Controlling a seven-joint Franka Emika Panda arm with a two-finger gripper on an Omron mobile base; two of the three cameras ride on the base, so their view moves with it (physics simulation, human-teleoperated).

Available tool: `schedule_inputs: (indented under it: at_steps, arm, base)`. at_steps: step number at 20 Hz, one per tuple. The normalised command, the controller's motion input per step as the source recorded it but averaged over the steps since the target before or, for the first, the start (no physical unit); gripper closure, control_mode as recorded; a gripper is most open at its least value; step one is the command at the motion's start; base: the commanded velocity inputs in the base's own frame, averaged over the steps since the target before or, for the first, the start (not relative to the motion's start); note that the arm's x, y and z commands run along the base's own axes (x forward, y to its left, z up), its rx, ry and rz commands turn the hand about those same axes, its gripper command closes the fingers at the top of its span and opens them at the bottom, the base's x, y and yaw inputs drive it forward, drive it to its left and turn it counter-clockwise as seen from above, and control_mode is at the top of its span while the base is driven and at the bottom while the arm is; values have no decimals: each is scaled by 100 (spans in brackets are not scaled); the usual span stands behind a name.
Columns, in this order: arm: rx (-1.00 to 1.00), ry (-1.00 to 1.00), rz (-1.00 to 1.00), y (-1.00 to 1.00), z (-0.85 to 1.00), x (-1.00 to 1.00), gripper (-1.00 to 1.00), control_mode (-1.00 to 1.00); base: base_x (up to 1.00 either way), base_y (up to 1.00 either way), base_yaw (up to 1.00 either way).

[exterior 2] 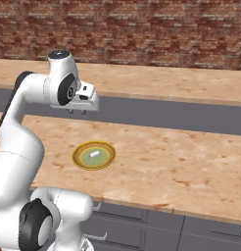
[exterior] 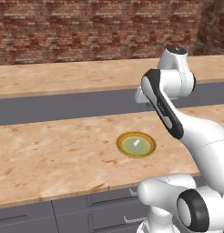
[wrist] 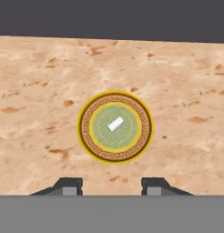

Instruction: Pick up the marshmallow and place it in the cup of hot chocolate on the dining counter.

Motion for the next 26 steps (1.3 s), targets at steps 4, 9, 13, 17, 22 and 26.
schedule_inputs:
  at_steps: [4, 9, 13, 17, 22, 26]
  arm:
    - [0, 0, -7, 2, -13, 1, -100, -100]
    - [5, 2, -26, 0, -37, 10, -100, -100]
    - [2, 0, -25, 1, -29, 1, -100, -100]
    - [0, 0, -21, 0, -30, 8, -100, -100]
    - [4, 13, -4, 0, -22, 23, -100, -100]
    - [13, 31, -1, 0, -13, 50, -100, -100]
  base:
    - [0, 0, 0]
    - [0, 0, 0]
    - [0, 0, 0]
    - [0, 0, 0]
    - [0, 0, 0]
    - [0, 0, 0]
